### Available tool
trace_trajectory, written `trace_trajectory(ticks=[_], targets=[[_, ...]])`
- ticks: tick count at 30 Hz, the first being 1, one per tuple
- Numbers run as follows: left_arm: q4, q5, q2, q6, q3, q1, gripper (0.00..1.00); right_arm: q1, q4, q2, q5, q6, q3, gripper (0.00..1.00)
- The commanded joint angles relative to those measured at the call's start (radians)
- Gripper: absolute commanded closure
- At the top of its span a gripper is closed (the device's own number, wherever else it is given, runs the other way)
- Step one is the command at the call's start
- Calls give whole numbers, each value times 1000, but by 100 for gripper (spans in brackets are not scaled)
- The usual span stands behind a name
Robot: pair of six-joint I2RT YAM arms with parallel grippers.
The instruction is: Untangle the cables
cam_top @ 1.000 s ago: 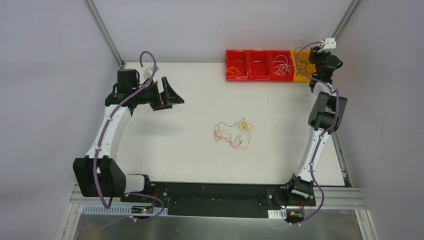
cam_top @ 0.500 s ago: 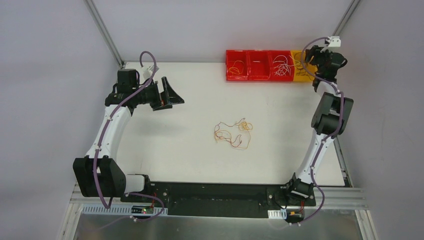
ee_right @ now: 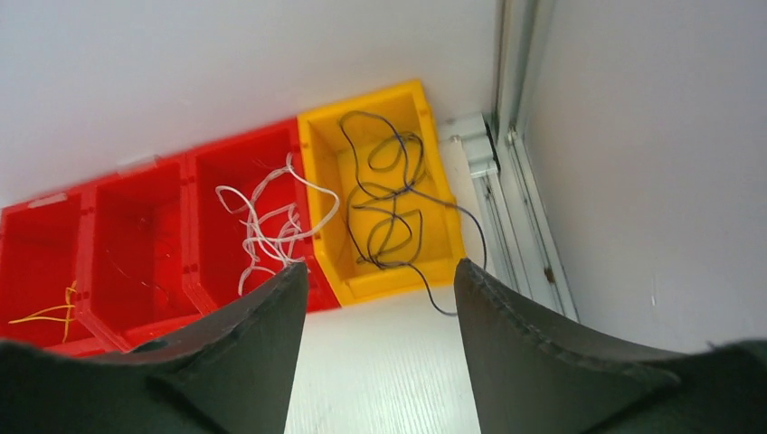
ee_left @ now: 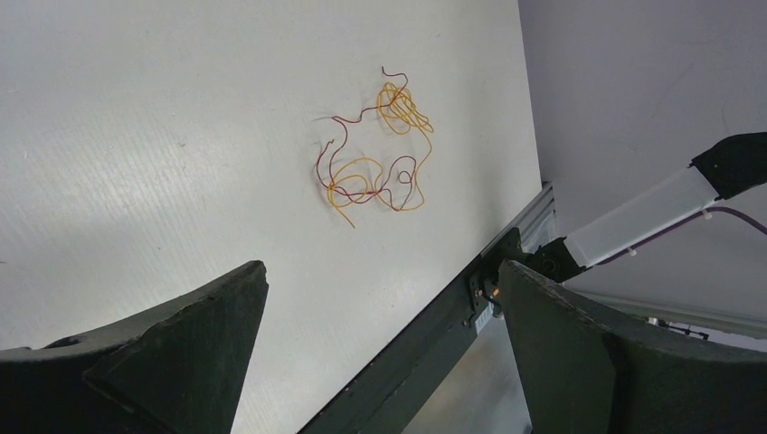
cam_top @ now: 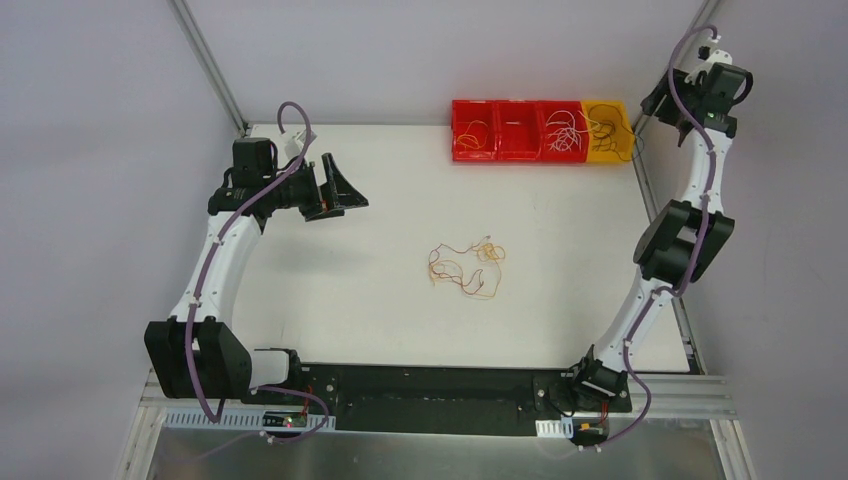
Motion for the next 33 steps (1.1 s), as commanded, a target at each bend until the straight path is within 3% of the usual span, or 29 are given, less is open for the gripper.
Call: trace_trajectory(ticks=[1,6,10,20,27,30,33], targets=[[4,30,-34,-14,-5,10,1,-27,-313,113,44,33,140,36],[4,29,-30,-14,-8,10,1,-33,-227,144,134,145,112,34],[4,28,-25,-14,-10,10,1,-32,-168,181,205,181,102,42],[4,23,-13,-12,-11,10,1,-32,-32,292,168,253,135,55],[4,21,-3,-5,-14,10,1,-29,19,342,154,274,161,59],[4,20,2,-5,-11,10,1,-29,34,344,155,279,158,71],[4,23,0,-3,-9,9,1,-28,52,337,142,275,151,94]])
